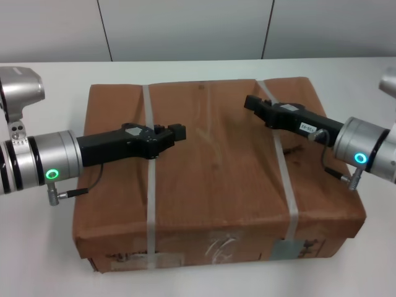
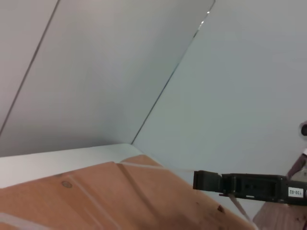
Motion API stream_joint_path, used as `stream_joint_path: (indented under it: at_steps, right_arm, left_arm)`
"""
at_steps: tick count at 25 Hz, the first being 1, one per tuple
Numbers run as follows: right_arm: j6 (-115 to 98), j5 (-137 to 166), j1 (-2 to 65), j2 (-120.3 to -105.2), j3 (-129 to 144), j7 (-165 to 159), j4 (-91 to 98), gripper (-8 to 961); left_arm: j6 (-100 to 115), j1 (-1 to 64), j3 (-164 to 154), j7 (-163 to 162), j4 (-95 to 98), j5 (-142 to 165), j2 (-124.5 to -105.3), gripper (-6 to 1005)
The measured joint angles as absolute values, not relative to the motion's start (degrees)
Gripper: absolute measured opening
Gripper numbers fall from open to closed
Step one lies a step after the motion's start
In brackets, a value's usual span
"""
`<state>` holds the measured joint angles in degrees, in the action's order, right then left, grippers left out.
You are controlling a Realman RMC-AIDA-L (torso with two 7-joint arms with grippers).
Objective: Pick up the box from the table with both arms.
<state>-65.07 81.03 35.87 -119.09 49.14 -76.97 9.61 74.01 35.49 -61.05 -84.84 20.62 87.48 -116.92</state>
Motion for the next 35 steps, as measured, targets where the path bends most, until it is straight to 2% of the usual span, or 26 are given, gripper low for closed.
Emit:
stream_joint_path:
  at_steps: [13,35]
  right_arm:
    - [-71.05,78.92,33.31,-119.09,49.17,-77.51,10.66,35]
    - [-72.11,78.71,32.84,-119.09,49.42,-77.52,10.62,34]
  left_arm:
    - [78.31,33.58,-61.02,-85.53,24.15,87.31,-116.85,91]
    - [78.75,32.69,-60.73,-85.37,24.28,87.06,-116.89,91]
